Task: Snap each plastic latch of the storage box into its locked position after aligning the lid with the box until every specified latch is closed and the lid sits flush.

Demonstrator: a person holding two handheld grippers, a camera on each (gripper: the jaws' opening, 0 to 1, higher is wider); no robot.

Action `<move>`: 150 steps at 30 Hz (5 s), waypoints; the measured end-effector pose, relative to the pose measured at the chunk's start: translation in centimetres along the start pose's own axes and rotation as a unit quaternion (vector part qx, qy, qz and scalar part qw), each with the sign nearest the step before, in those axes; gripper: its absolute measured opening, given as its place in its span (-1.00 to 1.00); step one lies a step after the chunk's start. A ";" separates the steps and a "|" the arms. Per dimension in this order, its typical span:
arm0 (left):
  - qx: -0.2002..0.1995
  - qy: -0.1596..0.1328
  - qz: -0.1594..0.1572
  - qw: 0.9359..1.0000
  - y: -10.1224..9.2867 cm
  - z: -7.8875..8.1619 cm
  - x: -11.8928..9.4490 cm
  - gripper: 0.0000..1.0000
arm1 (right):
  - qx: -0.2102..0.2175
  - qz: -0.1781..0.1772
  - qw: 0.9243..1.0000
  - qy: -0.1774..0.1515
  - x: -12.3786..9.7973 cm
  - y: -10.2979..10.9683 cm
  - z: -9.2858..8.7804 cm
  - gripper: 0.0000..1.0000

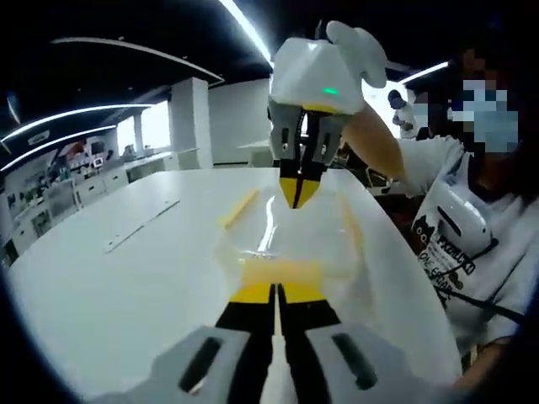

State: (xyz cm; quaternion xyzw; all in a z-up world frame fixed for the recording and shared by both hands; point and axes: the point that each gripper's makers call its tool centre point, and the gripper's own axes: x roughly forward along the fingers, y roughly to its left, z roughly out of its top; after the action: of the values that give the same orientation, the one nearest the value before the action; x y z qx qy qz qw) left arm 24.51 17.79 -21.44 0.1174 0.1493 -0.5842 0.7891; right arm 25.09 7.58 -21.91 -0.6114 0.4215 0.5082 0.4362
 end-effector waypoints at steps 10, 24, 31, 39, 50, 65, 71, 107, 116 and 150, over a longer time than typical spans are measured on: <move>0.005 0.023 -0.001 1.000 0.1 -0.6 1.0 -1.00 | 0.001 0.007 1.000 -0.025 -0.3 0.2 -0.3 -1.00; 0.013 0.039 -0.003 0.999 0.3 -0.3 1.0 -1.00 | 0.007 -0.009 0.999 -0.032 -0.4 0.3 -0.4 -1.00; 0.011 0.034 -0.010 0.999 0.3 0.0 1.4 -1.00 | 0.004 -0.013 1.000 -0.016 -0.5 0.2 -1.0 -1.00; 0.002 0.030 -0.018 0.999 0.2 0.6 2.0 -1.00 | 0.015 -0.010 0.999 -0.040 -0.7 0.1 -1.9 -1.00; 0.006 0.027 -0.022 0.999 0.2 1.0 2.2 -1.00 | 0.009 -0.008 0.999 -0.032 -1.2 -0.6 -2.1 -1.00; -0.014 0.034 -0.044 0.998 -0.3 -1.0 4.0 -1.00 | 0.006 -0.001 0.999 -0.038 -0.8 -0.6 -1.7 -1.00; 0.005 0.041 -0.041 0.998 -1.0 -0.2 2.4 -1.00 | 0.020 0.001 0.998 -0.054 -0.5 0.7 -1.5 -1.00; 0.011 0.052 0.011 0.999 0.6 3.9 0.6 -0.98 | 0.025 -0.028 0.992 -0.122 0.2 -0.3 2.4 -1.00; 0.011 0.211 0.003 0.977 -1.2 4.8 3.0 -0.99 | 0.016 -0.047 0.988 -0.145 0.3 0.2 2.2 -1.00; 0.071 0.463 -0.028 0.883 -0.9 1.4 3.8 -0.97 | -0.007 -0.111 0.936 -0.335 -2.1 -4.1 -1.1 -1.00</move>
State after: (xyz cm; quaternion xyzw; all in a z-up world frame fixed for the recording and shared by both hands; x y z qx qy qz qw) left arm 24.82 13.64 -21.53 0.4261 0.4588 -0.4939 0.6033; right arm 29.07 7.78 -19.30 -0.4518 0.1770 0.6349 0.6012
